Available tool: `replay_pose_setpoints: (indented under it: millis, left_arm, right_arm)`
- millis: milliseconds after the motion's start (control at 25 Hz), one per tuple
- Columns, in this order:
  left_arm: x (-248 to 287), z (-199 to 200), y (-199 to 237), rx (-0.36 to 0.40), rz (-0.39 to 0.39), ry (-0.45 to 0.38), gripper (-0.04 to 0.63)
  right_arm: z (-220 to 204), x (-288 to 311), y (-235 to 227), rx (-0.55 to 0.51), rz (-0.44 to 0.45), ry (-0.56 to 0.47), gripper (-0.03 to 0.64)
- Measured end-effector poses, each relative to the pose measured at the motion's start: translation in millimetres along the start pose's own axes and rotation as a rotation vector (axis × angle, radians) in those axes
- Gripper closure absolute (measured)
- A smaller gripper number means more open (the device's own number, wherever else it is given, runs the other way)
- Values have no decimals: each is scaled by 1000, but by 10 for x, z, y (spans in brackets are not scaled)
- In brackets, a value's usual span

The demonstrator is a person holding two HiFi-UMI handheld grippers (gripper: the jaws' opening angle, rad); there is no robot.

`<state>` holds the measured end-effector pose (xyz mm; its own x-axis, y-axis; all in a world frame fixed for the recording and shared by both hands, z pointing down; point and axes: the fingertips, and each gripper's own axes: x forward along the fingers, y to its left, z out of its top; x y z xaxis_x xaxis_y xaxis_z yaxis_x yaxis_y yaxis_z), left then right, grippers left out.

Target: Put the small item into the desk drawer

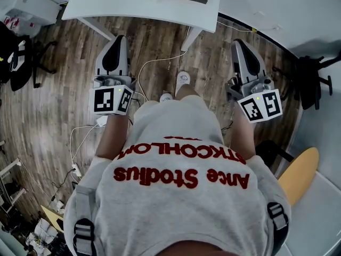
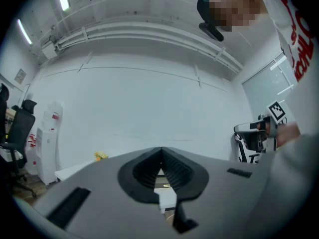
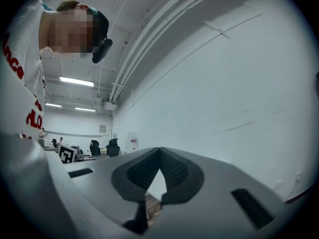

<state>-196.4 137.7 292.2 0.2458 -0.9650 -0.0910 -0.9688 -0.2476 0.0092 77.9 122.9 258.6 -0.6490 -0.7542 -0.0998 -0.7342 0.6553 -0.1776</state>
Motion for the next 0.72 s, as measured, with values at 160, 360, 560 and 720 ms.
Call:
replay_pose_setpoints:
  millis: [160, 360, 560, 720]
  left_arm:
    - [143, -20, 67, 4, 13, 8, 588]
    - [366, -18, 227, 18, 45, 10, 588]
    - [727, -85, 446, 18, 87, 21, 588]
    - [1123, -47, 546, 27, 104, 9, 588]
  right_arm:
    - [-1, 164, -92, 19, 24, -11, 612]
    - [-26, 499, -291, 30, 33, -13, 612]
    - [-74, 1005, -500, 42, 86, 6, 612]
    - [1, 1409, -787, 39, 111, 1, 612]
